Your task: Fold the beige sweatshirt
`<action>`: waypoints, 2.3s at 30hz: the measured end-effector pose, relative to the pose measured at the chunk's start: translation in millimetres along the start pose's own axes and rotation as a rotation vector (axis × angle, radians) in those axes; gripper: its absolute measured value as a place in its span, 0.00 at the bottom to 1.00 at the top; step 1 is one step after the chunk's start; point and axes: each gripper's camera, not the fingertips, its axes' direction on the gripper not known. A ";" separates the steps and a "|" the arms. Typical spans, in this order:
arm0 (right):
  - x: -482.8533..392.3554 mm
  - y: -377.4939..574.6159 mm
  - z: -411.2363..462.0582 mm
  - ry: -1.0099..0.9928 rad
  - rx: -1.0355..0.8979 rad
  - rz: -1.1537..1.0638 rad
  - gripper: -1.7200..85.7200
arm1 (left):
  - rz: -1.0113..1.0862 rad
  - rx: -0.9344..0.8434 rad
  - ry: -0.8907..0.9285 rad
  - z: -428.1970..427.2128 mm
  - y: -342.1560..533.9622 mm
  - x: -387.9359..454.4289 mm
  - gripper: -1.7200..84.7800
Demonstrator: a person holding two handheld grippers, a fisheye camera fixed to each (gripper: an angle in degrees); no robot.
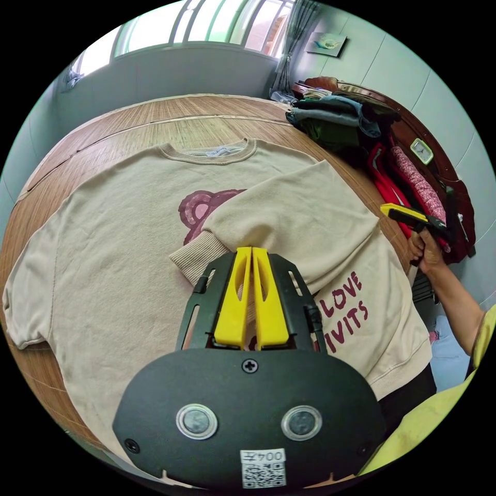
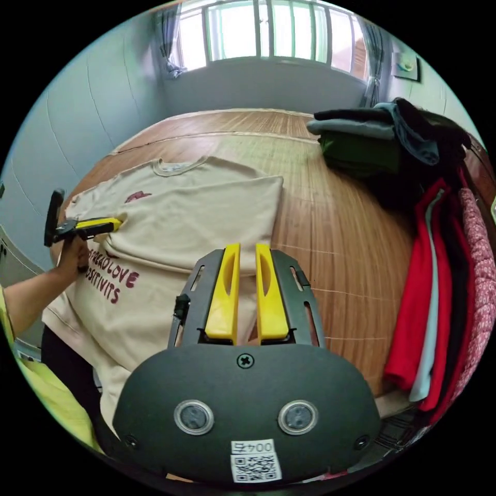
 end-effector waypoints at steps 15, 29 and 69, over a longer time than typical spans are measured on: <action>-83.0 -25.2 36.2 -0.071 -0.022 0.129 0.17 | -0.007 -0.001 0.017 -36.2 22.7 -81.8 0.02; -103.1 -18.9 75.0 0.008 -0.026 0.143 0.15 | -0.166 0.059 0.353 -112.1 57.9 -247.8 0.03; -84.4 -33.4 113.2 -0.010 -0.019 0.191 0.12 | -0.892 0.498 -0.141 -443.6 248.2 -692.6 0.06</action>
